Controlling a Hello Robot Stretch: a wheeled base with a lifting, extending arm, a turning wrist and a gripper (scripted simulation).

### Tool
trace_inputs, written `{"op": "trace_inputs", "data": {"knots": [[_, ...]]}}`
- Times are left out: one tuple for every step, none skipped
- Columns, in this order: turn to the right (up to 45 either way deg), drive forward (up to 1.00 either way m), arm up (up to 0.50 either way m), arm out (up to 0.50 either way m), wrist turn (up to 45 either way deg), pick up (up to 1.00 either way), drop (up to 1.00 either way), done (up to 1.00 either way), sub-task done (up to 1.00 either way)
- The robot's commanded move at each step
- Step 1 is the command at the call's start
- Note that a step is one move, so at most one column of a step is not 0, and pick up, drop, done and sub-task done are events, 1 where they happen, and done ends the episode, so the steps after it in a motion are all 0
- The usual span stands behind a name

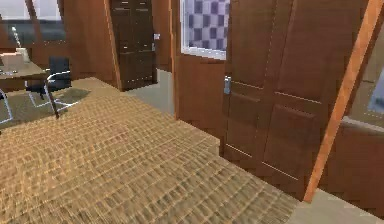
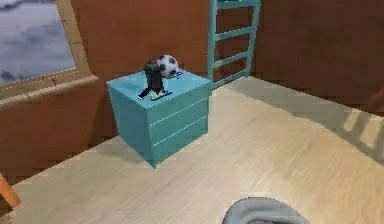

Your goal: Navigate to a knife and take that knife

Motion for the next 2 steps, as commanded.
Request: {"op": "trace_inputs", "data": {"knots": [[-36.0,0.00,0.00,0.00,0.0,0.00,0.00,0.00,0.00],[0.0,1.00,0.00,0.00,0.0,0.00,0.00,0.00,0.00]]}}
